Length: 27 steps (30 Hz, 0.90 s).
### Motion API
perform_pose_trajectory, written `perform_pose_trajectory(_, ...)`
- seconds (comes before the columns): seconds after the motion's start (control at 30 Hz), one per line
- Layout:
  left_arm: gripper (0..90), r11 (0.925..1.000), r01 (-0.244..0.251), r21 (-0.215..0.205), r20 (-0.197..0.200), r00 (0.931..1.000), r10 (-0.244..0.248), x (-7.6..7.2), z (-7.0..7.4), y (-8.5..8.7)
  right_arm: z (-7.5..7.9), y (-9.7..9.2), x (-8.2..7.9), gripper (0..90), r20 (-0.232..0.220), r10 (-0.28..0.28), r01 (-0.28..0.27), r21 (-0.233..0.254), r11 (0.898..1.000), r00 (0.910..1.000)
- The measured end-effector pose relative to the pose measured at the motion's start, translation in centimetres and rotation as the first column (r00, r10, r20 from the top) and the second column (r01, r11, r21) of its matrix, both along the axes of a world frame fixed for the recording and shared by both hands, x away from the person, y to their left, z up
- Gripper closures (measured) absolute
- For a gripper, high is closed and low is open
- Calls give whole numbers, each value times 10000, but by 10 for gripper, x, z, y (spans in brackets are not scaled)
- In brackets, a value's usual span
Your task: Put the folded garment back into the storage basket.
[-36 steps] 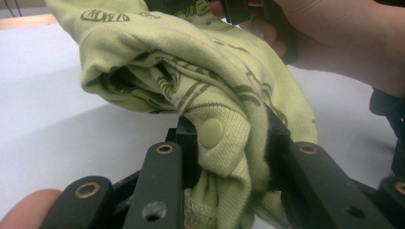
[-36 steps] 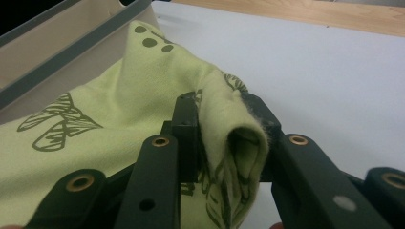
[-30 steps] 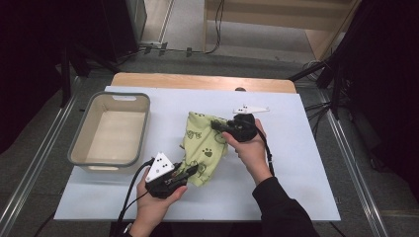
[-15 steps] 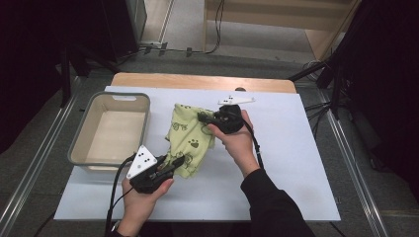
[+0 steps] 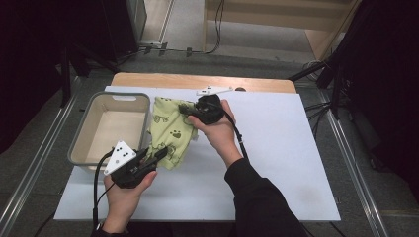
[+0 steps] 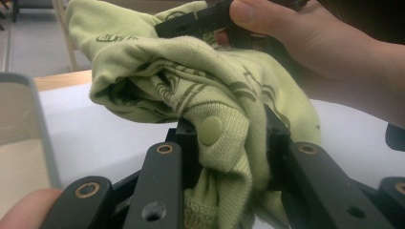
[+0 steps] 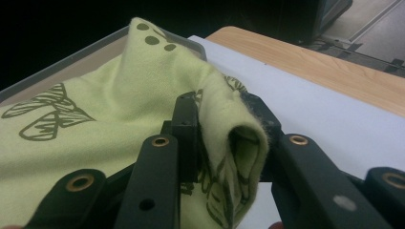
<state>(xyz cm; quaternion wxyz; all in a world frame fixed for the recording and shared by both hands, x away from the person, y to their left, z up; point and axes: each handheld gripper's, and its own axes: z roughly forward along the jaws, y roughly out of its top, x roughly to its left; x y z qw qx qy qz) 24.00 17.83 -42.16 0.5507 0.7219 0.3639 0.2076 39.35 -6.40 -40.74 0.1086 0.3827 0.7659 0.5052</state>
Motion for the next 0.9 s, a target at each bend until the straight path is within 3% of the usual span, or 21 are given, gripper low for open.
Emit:
perform_pose_trajectory(0.23, 687, 9990, -380, -217, -64, 9993, 379, 4, 4, 21, 3, 28, 11, 685, 40, 223, -223, 53, 9997, 9997)
perform_pose_trajectory(0.9, 686, 9923, -1224, -212, -269, 9922, 1218, 15, 4, 70, 4, 93, 35, 684, 154, 771, -765, -378, 9964, 9969)
